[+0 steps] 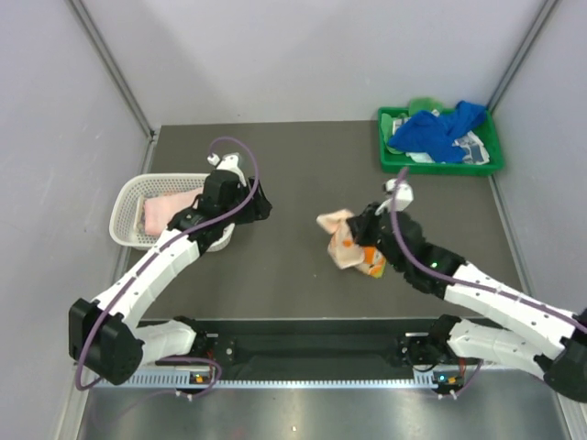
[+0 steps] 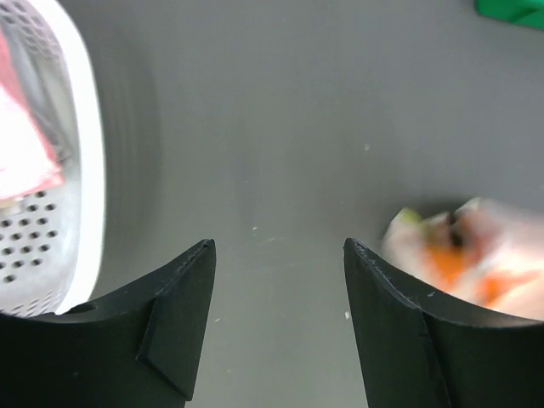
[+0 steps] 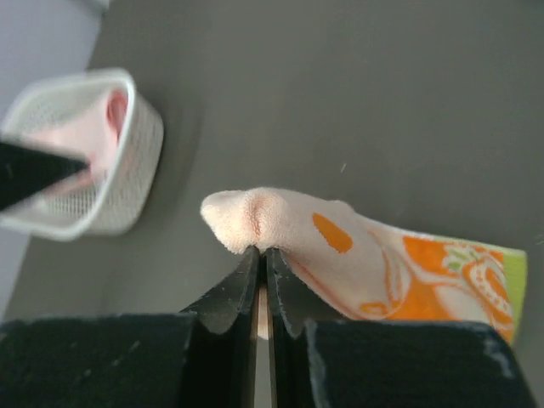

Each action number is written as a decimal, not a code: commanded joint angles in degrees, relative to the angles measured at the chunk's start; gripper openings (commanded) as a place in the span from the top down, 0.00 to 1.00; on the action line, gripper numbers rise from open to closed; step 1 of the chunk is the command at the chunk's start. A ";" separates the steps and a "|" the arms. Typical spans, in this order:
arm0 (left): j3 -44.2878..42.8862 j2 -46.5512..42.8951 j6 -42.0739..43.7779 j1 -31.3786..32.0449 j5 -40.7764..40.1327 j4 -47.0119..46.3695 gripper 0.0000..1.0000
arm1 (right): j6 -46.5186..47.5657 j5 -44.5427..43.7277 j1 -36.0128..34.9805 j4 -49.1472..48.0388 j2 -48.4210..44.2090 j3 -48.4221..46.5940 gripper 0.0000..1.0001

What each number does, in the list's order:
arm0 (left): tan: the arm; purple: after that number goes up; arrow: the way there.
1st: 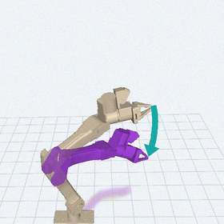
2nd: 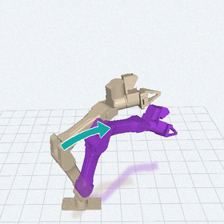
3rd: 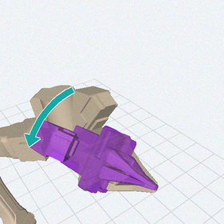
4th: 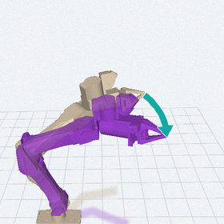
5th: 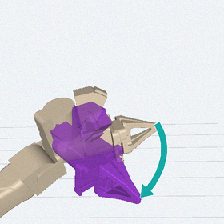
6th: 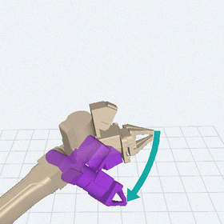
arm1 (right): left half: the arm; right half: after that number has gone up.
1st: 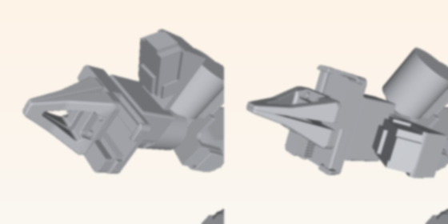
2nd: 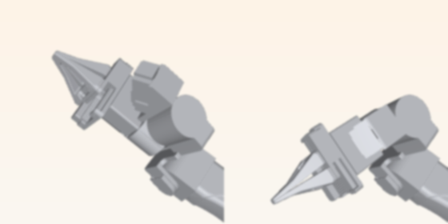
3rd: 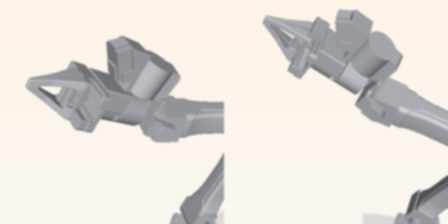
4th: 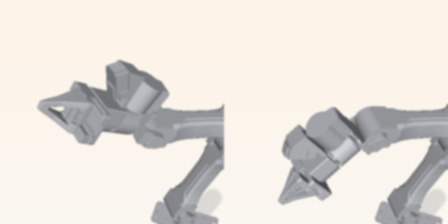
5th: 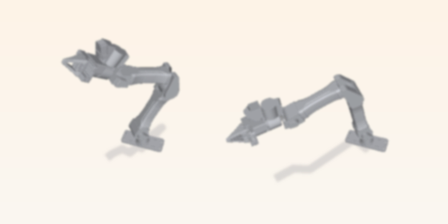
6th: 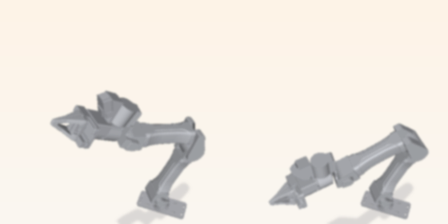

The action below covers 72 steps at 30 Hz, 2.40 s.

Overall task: Fold and stack the towels
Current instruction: Move the towel to the center of the board, then flatten out the crumpled towel

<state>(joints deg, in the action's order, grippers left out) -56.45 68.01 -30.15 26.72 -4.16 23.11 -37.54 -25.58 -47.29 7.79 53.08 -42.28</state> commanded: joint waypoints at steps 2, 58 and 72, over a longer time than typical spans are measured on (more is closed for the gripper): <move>2.83 0.63 -3.50 0.09 3.81 -7.02 0.33 | -2.62 7.12 -9.29 -5.84 5.79 5.44 0.85; 13.39 6.79 -16.44 21.10 -2.25 -15.13 0.81 | 7.66 21.29 21.09 -1.38 31.66 -17.06 0.86; -18.85 32.43 6.32 17.84 13.29 -5.98 0.36 | -4.11 23.48 21.10 -2.52 3.98 17.03 0.51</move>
<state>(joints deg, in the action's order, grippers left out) -70.83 94.30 -30.20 45.52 1.69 15.09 -37.69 -3.29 -26.04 6.87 61.08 -28.86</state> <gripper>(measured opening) 0.640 0.479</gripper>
